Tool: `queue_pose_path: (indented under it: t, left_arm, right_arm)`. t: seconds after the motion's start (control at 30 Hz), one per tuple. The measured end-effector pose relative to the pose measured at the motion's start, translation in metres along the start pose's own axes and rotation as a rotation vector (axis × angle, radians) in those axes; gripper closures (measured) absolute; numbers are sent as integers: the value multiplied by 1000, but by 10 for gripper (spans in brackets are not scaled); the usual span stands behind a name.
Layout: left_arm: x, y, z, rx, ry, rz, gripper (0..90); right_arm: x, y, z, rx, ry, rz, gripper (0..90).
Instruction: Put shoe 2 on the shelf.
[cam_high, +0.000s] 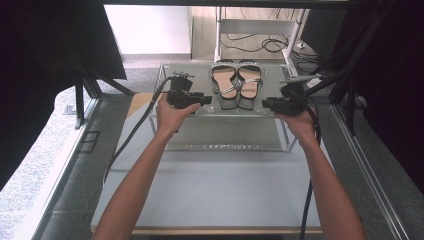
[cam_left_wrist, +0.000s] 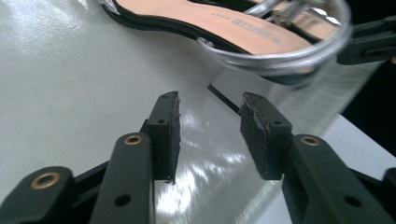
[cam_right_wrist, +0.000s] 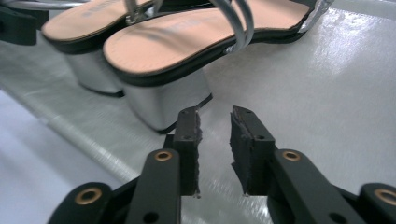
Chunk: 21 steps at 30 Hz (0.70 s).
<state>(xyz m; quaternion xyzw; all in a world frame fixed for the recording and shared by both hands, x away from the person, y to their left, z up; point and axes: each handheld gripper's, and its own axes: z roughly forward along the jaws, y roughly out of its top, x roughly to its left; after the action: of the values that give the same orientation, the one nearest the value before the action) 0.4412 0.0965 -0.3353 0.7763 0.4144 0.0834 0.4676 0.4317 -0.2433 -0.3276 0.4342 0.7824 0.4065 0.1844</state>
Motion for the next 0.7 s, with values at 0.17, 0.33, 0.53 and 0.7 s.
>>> queue_pose_path:
  t: [0.17, 0.33, 0.53, 0.7]
  left_arm:
    - [-4, -15, -19, -17, -18, 27, 543]
    - [-8, -31, -36, -42, -51, 33, 526]
    - [-14, -64, -52, -49, -84, 75, 502]
    - [-18, -93, -67, -77, -106, 97, 494]
  right_arm:
    - [3, -12, -11, -33, 30, 1, 641]
    - [6, -28, -20, -57, 68, 5, 598]
    - [14, -62, -38, -125, 110, -11, 560]
    - [15, -95, -52, -161, 109, -25, 543]
